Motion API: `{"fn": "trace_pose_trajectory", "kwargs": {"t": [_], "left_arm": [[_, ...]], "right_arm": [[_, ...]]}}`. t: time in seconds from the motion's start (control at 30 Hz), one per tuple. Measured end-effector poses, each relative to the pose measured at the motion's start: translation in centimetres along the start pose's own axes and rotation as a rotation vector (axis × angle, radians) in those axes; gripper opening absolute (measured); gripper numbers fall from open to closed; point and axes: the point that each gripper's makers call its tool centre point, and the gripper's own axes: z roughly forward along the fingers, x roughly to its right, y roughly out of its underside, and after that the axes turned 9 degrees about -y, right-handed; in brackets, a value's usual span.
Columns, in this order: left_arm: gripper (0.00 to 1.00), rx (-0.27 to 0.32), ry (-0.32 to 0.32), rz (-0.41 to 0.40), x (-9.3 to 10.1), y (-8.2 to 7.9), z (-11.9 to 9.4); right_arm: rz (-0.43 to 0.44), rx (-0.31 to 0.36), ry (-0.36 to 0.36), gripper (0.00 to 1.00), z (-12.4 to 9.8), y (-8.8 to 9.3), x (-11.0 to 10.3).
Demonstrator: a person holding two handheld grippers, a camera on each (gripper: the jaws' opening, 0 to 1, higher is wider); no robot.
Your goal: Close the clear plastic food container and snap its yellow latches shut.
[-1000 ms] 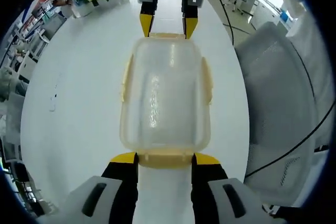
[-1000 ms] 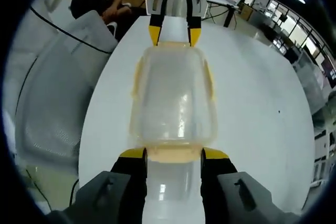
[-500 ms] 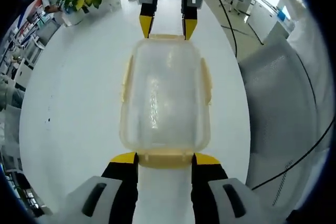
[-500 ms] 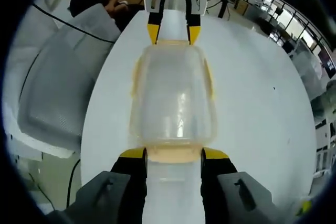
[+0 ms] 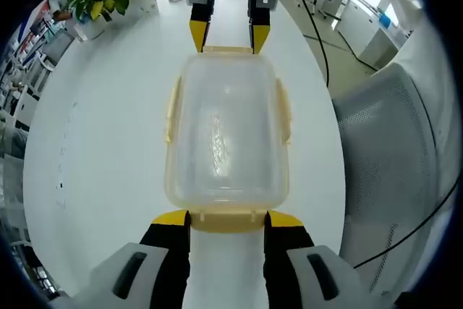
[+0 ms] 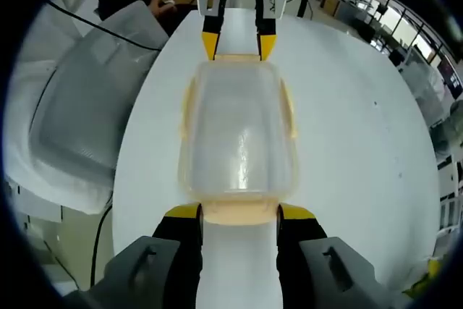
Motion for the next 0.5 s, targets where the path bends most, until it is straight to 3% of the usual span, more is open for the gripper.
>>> {"fn": "trace_pose_trajectory", "kwargs": {"t": [0.5], "left_arm": [[0.34, -0.026, 0.020, 0.009, 1.0, -0.4, 0.8]], "right_arm": [[0.008, -0.019, -0.010, 0.36, 0.9, 1.1, -0.8]]}}
